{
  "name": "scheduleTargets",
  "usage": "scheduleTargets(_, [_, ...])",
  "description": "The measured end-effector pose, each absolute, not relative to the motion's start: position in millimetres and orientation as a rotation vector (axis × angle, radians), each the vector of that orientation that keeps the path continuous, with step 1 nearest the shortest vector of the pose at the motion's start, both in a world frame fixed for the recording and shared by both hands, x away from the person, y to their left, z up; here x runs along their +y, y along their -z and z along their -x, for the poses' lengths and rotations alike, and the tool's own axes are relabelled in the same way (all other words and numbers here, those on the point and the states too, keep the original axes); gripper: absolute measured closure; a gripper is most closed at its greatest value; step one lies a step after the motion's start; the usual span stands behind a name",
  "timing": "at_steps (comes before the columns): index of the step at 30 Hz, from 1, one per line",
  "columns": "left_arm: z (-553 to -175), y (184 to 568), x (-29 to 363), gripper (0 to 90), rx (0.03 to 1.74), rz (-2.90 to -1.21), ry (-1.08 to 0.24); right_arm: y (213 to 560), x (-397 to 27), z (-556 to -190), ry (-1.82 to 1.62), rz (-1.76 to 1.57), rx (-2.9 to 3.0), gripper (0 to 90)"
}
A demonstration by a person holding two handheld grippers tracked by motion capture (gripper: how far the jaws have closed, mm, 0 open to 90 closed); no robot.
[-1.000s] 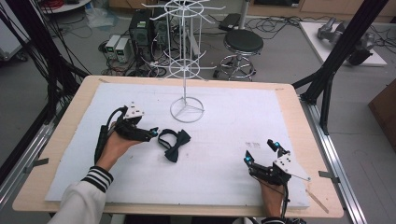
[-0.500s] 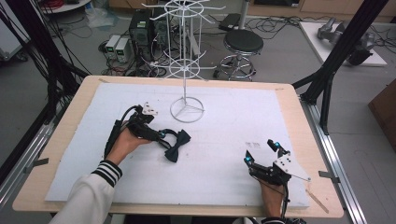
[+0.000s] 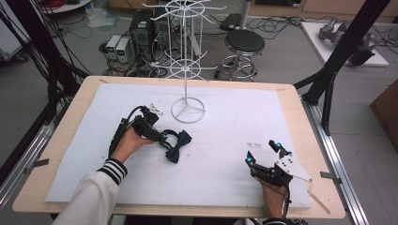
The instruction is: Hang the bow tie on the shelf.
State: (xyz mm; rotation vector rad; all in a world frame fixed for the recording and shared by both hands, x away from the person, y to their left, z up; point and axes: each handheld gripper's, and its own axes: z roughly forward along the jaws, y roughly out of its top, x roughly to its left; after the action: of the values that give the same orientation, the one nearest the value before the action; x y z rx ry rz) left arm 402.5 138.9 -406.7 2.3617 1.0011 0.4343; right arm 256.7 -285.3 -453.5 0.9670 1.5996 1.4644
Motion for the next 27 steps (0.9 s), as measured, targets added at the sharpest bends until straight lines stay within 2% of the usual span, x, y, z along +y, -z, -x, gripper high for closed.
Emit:
scheduleTargets(7, [-406.7, 405.8, 131.6, 38.0, 1.030, -2.384, -0.402, 453.4, -285.3, -256.7, -1.464, -0.969, 1.598, 9.0])
scheduleTargets(13, [-410.5, 409.8, 128.4, 40.9, 1.054, -2.414, -0.382, 453.4, -285.2, -256.8, -1.461, -0.963, 1.600, 9.0])
scheduleTargets(27, [-413.2, 416.2, 126.1, 61.1, 1.072, -2.448, -0.321, 453.4, -285.2, -256.7, -1.462, -0.962, 1.600, 9.0])
